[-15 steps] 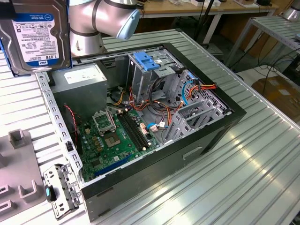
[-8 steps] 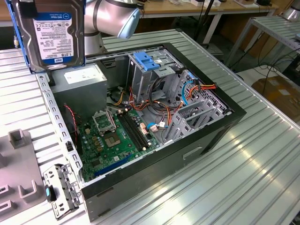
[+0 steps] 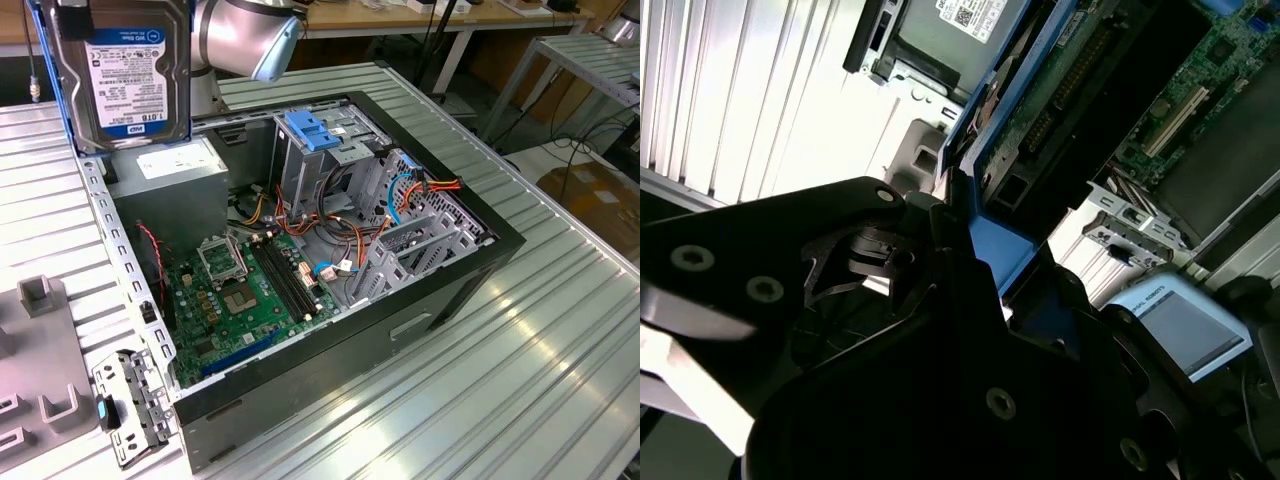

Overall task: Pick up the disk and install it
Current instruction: 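Pick up the disk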

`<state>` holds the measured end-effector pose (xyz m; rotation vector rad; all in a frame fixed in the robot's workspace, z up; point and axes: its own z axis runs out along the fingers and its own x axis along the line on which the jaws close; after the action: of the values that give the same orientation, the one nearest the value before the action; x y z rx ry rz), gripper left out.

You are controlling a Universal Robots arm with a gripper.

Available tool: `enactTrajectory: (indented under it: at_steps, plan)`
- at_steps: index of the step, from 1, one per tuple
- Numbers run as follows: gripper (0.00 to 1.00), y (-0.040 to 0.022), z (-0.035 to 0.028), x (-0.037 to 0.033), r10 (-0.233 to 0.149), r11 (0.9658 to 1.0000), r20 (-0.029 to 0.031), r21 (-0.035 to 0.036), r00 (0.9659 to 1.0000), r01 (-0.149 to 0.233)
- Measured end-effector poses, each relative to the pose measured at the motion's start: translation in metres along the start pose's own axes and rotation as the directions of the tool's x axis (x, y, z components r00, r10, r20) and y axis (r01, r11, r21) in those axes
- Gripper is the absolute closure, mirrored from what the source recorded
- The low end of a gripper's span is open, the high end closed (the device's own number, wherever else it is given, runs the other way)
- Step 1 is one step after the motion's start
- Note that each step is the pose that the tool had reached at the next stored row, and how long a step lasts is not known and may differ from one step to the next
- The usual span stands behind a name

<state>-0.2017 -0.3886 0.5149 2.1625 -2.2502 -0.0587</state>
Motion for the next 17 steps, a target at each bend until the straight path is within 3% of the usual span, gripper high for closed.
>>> enactTrajectory:
  at_steps: [11, 14, 17]
  plan:
    - [0.63, -0.0044, -0.0002, 0.0086, 0.000, 1.0000, -0.0001, 0.0000, 1.0000, 0.000]
    - [0.63, -0.0107, -0.0004, 0.0090, 0.000, 1.0000, -0.0001, 0.0000, 1.0000, 0.000]
    - [0.63, -0.0208, -0.0009, 0.0087, 0.000, 1.0000, -0.0001, 0.0000, 1.0000, 0.000]
